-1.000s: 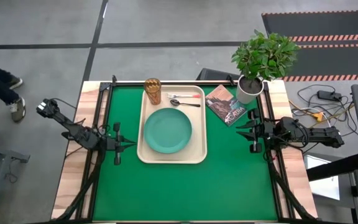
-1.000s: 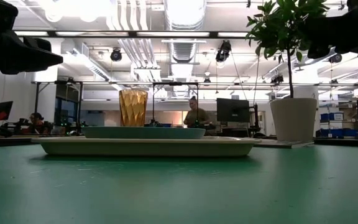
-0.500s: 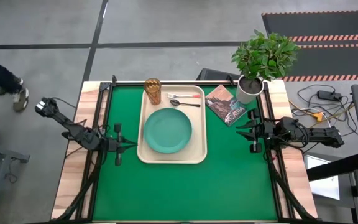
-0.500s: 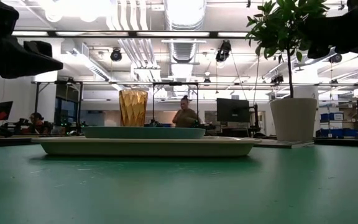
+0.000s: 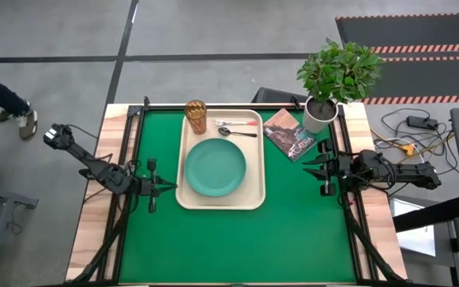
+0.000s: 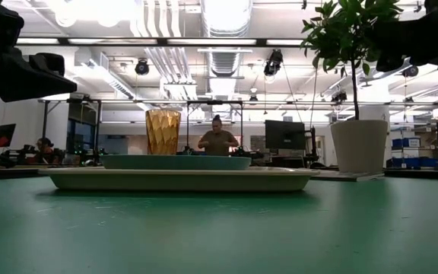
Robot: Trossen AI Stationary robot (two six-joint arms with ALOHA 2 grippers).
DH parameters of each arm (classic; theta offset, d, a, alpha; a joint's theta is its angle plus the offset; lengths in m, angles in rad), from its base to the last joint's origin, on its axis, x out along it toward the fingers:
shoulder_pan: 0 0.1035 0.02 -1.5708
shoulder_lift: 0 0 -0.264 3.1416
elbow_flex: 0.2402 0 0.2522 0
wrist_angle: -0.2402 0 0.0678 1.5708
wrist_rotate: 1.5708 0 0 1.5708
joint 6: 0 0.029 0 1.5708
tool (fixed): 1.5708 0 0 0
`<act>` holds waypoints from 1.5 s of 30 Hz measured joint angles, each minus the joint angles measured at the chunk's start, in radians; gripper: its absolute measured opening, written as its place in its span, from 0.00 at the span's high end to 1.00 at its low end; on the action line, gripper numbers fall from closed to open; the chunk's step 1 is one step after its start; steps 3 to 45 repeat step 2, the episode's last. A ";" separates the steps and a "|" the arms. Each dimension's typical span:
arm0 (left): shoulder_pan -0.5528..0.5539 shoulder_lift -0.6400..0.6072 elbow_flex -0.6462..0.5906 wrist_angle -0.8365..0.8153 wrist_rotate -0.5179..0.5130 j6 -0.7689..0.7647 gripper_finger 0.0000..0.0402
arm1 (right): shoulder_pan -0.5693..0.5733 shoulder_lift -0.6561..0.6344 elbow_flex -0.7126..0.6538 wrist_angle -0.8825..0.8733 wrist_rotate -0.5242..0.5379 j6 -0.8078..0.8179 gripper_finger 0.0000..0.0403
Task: Pick and place plate/cup/fork/spoon on tray
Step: Return to Home Position
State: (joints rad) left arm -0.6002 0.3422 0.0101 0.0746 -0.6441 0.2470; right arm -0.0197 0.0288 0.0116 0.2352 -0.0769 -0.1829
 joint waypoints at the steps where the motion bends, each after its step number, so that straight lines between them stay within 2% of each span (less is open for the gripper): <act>1: 0.000 0.003 0.000 0.000 0.000 0.000 1.00 | 0.000 0.000 0.000 0.000 0.000 0.000 0.83; 45: 0.000 0.005 0.000 0.000 0.000 0.000 1.00 | 0.000 0.000 0.000 0.000 0.000 0.000 0.83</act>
